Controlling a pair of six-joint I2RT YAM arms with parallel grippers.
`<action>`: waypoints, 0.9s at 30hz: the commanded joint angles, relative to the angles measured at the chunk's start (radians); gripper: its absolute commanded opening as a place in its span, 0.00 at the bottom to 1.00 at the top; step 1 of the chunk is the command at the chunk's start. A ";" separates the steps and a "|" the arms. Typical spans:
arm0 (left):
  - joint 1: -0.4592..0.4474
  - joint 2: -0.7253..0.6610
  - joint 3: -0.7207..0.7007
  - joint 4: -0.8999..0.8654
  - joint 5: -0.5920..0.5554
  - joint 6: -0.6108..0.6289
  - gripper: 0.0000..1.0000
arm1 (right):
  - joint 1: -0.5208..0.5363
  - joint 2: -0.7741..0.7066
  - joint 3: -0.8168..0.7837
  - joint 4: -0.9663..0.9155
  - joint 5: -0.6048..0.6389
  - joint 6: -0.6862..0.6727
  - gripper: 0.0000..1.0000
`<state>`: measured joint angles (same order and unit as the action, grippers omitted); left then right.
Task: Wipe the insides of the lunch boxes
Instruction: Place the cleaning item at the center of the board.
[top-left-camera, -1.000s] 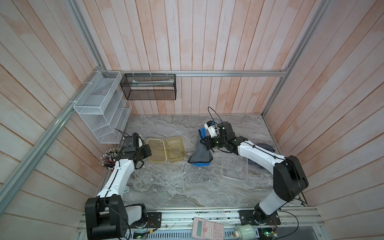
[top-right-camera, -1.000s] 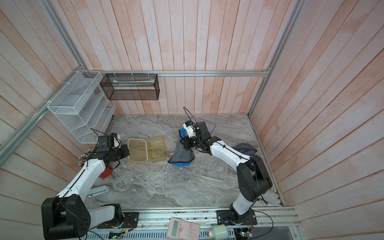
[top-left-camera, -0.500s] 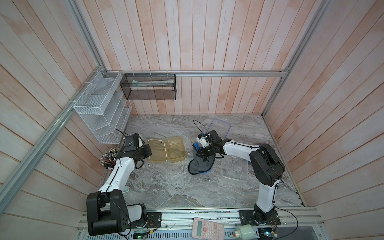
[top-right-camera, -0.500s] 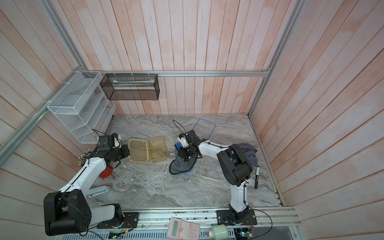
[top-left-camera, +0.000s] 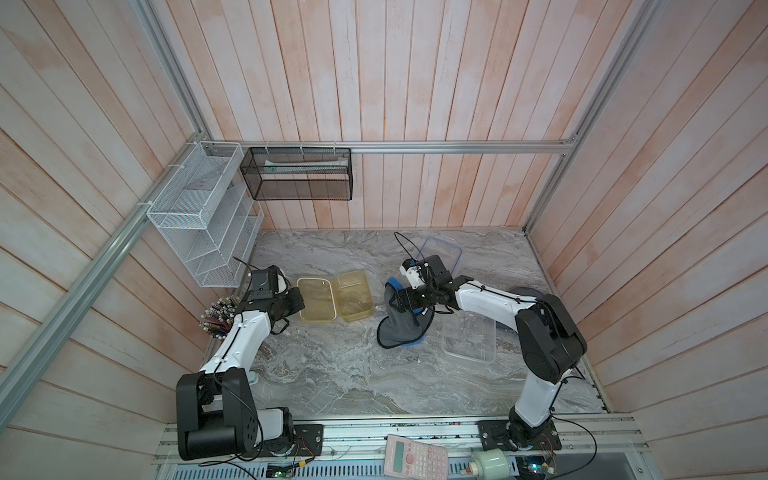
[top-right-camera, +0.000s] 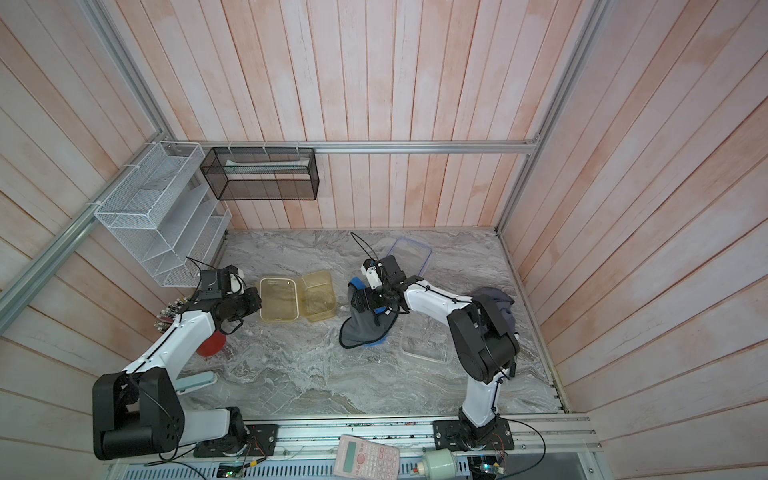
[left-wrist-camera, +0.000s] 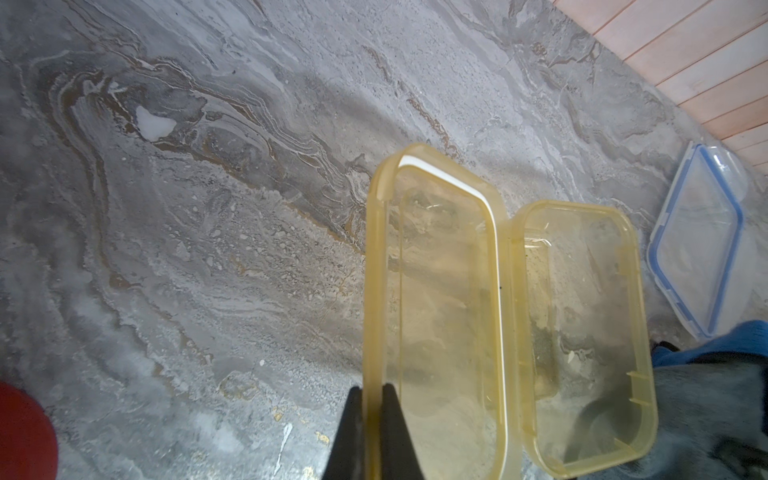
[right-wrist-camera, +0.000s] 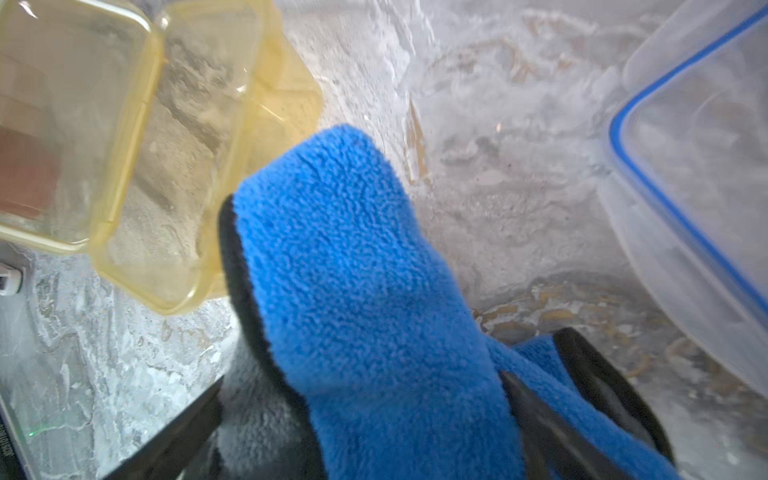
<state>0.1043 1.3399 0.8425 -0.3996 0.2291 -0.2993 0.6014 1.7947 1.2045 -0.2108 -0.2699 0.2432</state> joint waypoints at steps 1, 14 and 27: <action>0.005 -0.012 0.035 0.030 0.026 0.003 0.05 | 0.001 -0.054 0.013 -0.012 0.050 0.008 0.98; 0.006 -0.024 0.037 0.045 0.059 -0.001 0.09 | 0.017 -0.062 0.076 -0.060 0.043 -0.010 0.99; 0.006 -0.021 0.082 0.008 0.040 0.023 0.09 | 0.040 0.032 0.055 -0.120 0.137 -0.038 0.98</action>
<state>0.1047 1.3323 0.8936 -0.3969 0.2607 -0.2913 0.6334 1.8881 1.2636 -0.3645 -0.1318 0.1986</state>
